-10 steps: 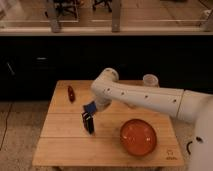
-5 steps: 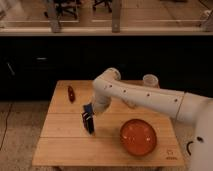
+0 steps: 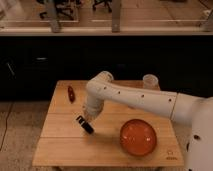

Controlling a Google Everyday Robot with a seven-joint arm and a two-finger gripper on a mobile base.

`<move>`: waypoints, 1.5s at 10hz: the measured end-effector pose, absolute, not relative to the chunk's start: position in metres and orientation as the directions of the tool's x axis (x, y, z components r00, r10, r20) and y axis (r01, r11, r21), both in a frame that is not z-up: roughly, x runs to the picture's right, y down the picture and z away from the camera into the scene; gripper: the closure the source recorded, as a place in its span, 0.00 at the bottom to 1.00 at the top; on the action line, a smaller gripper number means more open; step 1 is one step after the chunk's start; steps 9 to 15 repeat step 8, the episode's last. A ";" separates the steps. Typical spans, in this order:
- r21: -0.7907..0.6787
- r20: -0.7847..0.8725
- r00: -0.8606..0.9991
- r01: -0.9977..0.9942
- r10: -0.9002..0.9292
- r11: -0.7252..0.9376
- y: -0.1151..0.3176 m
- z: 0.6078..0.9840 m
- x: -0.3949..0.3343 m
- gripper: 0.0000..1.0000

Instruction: Knock the eraser over

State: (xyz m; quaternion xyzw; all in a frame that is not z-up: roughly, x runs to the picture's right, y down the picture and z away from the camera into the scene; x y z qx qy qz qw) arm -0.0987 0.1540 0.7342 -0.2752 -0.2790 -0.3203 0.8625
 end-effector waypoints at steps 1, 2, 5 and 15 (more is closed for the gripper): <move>-0.279 0.677 0.615 0.723 -0.404 0.632 0.161 0.726 -0.110 0.99; -0.267 0.689 0.600 0.732 -0.407 0.627 0.164 0.722 -0.115 0.99; -0.263 0.697 0.590 0.739 -0.407 0.620 0.162 0.724 -0.113 0.99; -0.288 0.693 0.608 0.725 -0.386 0.625 0.160 0.729 -0.110 0.99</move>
